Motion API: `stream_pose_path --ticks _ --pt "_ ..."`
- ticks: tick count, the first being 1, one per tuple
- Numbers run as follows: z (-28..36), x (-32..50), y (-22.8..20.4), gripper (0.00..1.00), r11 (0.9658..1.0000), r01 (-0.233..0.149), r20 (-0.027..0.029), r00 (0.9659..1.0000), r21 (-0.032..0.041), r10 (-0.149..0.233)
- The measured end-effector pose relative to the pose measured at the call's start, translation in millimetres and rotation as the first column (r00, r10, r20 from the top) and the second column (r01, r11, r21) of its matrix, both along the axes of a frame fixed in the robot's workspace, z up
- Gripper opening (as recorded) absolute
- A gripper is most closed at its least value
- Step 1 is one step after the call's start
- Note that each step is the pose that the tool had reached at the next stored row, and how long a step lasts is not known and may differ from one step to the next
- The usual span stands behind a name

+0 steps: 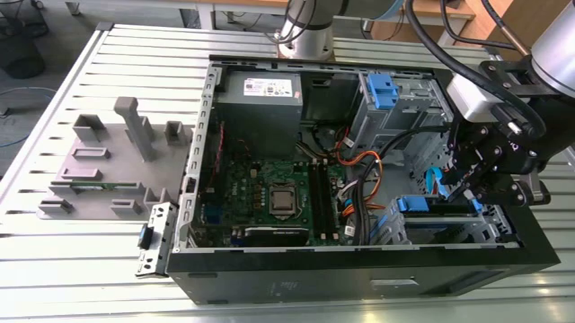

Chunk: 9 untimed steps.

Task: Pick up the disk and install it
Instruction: 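Insert the second disk wire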

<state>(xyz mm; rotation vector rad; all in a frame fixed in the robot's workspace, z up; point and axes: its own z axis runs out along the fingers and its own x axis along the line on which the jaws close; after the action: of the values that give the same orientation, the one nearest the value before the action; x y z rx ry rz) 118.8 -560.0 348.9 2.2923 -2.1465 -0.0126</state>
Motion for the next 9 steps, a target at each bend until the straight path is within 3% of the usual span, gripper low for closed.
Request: stream_pose_path --ticks 9 --pt "2.4 0.0 0.0 0.32 1.0 0.0 0.0 1.0 0.0002 0.0"
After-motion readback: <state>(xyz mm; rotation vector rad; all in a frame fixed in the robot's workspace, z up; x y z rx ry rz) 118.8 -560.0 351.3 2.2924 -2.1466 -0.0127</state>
